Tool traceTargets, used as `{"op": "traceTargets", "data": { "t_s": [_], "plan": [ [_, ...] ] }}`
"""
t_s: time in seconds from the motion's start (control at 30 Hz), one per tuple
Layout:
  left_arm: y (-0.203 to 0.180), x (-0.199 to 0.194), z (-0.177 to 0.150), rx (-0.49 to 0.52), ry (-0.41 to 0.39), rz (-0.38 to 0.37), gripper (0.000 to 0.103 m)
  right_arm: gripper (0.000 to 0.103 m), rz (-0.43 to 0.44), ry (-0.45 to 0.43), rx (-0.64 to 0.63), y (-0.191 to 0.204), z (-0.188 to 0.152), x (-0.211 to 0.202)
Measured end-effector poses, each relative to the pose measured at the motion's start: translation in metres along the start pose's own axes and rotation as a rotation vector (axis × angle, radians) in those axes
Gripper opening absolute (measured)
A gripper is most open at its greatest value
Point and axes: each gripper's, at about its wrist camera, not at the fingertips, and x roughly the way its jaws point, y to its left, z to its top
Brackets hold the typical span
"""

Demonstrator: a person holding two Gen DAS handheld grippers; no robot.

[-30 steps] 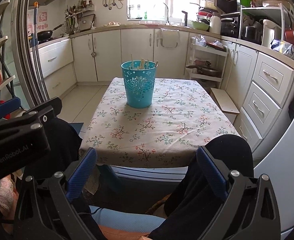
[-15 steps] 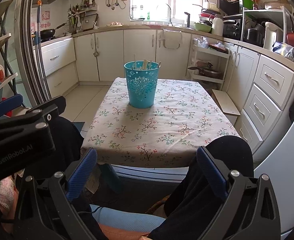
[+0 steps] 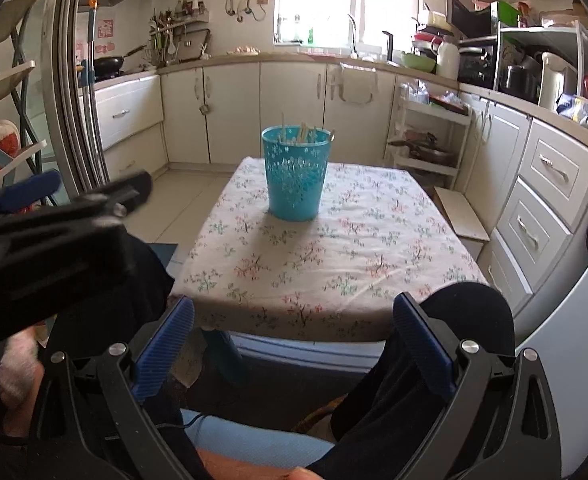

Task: Organize utensils

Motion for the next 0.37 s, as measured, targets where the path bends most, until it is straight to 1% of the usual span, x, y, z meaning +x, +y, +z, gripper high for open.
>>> {"op": "traceTargets", "data": {
  "t_s": [0.07,0.2,0.37],
  "plan": [
    [-0.001,0.019,0.005,0.004,0.038,-0.012,0.095,0.095,0.001,-0.01,0.005,-0.004,0.002,0.004],
    [-0.003,0.064,0.01,0.014,0.108,-0.009,0.095,0.095,-0.014,0.037,0.009,-0.013,0.007,0.034],
    [-0.002,0.121,0.013,0.015,0.17,0.001,0.095,0.095,-0.038,0.076,0.027,-0.03,0.019,0.077]
  ]
}}
